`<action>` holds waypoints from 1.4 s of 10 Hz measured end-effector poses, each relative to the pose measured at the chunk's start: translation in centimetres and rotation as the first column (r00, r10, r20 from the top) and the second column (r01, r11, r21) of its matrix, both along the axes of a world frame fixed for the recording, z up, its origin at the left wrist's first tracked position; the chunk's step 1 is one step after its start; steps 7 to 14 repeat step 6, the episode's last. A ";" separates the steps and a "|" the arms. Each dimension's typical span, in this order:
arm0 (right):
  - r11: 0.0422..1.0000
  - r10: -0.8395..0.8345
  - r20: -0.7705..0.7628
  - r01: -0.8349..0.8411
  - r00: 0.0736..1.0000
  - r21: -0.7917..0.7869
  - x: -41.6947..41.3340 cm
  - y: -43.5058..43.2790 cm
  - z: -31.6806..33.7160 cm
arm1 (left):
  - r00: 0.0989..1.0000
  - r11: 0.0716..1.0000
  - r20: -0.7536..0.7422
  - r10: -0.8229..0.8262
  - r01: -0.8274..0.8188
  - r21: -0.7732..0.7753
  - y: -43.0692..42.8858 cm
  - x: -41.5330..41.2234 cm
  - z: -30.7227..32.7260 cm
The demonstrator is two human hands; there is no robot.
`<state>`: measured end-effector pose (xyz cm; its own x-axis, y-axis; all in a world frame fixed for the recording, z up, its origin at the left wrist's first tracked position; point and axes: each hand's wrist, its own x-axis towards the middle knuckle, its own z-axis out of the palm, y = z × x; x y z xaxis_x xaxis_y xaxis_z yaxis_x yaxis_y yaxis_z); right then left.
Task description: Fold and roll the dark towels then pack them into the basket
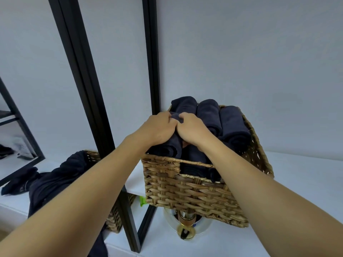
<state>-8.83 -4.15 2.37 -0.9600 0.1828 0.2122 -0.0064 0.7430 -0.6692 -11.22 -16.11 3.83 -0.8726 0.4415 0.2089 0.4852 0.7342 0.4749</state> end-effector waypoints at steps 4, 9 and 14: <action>0.994 0.055 0.142 -0.040 0.988 -0.102 1.3 0.7 -0.5 | 0.982 0.838 -0.174 -0.076 -0.032 -0.544 0.7 -0.1 -0.5; 0.926 0.022 -0.034 -0.033 0.999 -0.375 3.4 2.8 1.5 | 0.998 0.995 -0.062 -0.011 0.005 -0.097 1.2 -1.9 1.8; 0.926 0.022 -0.034 -0.033 0.999 -0.375 3.4 2.8 1.5 | 0.998 0.995 -0.062 -0.011 0.005 -0.097 1.2 -1.9 1.8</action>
